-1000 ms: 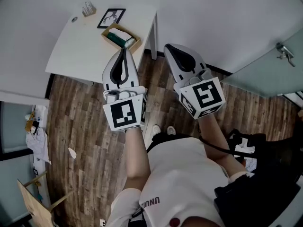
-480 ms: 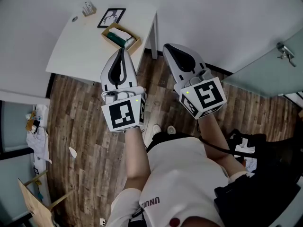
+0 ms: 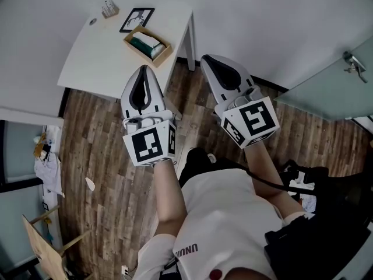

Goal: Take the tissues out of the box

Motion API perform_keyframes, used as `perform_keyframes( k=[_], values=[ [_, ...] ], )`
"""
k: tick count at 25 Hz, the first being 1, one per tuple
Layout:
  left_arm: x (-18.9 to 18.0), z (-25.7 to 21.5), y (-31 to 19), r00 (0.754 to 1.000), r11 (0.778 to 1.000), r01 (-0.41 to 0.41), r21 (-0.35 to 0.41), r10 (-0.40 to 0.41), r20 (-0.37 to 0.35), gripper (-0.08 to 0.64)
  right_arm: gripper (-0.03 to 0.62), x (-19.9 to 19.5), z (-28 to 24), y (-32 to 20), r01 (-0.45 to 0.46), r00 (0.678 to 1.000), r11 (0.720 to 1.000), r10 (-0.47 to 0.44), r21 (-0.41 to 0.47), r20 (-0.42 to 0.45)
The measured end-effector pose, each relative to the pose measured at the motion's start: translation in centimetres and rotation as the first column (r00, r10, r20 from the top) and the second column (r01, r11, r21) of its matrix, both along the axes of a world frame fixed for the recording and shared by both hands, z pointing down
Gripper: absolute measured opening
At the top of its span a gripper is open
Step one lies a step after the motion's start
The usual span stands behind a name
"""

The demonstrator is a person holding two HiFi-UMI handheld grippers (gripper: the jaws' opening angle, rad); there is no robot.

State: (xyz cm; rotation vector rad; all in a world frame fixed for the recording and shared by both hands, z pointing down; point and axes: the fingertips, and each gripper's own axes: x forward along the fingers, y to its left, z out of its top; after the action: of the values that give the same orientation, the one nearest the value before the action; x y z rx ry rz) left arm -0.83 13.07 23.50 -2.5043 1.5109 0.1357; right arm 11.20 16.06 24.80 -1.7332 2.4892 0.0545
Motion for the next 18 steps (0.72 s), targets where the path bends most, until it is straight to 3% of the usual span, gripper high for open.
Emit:
perform_keyframes(
  k=[9,18],
  values=[
    [0.5,1.2,-1.7,1.000,1.000,0.008,-0.013,-0.008,0.012,0.013,0.020,0.9,0.7,-1.6,-0.008,1.000,1.000,0.008,0.003,0.007],
    [0.0,1.2,-8.1,1.000,1.000,0.027,-0.006,-0.027,0.016,0.014,0.020,1.5,0.5,-7.9,-0.021,1.000,1.000,0.021,0.006,-0.005]
  ],
)
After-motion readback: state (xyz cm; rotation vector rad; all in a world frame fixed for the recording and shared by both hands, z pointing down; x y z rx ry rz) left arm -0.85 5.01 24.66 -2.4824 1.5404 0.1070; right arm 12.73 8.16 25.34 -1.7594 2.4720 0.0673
